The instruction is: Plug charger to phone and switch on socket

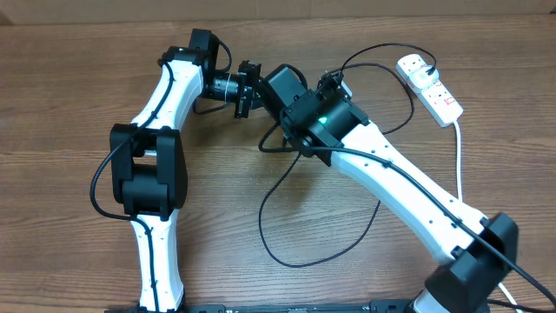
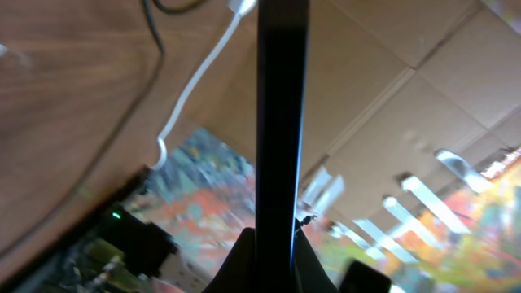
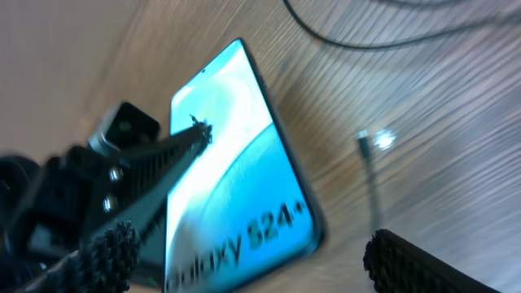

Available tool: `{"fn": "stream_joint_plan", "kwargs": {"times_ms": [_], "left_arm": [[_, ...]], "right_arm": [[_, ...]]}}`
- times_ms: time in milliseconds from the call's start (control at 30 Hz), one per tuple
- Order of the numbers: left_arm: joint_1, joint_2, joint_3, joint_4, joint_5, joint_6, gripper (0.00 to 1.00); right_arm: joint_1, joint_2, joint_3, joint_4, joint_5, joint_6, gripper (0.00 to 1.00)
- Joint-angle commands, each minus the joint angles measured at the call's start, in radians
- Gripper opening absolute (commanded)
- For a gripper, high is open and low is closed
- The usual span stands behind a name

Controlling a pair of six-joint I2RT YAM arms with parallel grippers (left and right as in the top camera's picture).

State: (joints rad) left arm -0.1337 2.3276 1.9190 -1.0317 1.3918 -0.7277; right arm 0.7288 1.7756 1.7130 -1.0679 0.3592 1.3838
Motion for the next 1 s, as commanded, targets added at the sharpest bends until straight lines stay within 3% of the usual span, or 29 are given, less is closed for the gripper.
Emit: {"fn": "stream_joint_plan", "kwargs": {"times_ms": [0,67,100,167,267,367,600,767,833,967], "left_arm": [[0.033,0.008,0.026,0.0,-0.068,0.142,0.04],[0.047,0.008,0.026,-0.008,-0.064,0.235,0.04],[0.052,0.005,0.026,-0.024,-0.064,0.281,0.04],[0.058,-0.002,0.026,-0.064,-0.064,0.37,0.04],[0.064,-0.027,0.026,-0.129,-0.075,0.525,0.04],[0.069,-0.077,0.026,-0.177,-0.175,0.585,0.04],[0.07,-0.29,0.026,-0.205,-0.629,0.558,0.04],[0.069,-0.424,0.026,-0.229,-1.19,0.325,0.04],[0.068,-0.433,0.026,-0.257,-1.284,0.3,0.04],[0.068,-0.428,0.021,-0.292,-1.291,0.303,0.04]], "right_arm": [[-0.001,-0.09,0.022,-0.026,0.018,-0.273,0.89],[-0.001,-0.1,0.022,-0.036,-0.028,-0.422,0.93],[-0.001,-0.103,0.022,-0.046,-0.083,-0.525,1.0],[0.0,-0.104,0.022,-0.079,-0.168,-0.655,1.0],[0.003,-0.098,0.012,-0.135,-0.174,-0.671,1.0],[-0.006,-0.096,0.008,-0.156,-0.175,-0.639,0.99],[-0.018,-0.098,0.01,-0.146,-0.177,-0.664,1.0],[-0.018,-0.061,0.01,-0.153,-0.178,-0.618,1.0],[-0.021,-0.031,0.01,-0.163,-0.186,-0.603,1.0],[-0.066,0.034,0.01,-0.152,-0.291,-0.682,1.0]]}}
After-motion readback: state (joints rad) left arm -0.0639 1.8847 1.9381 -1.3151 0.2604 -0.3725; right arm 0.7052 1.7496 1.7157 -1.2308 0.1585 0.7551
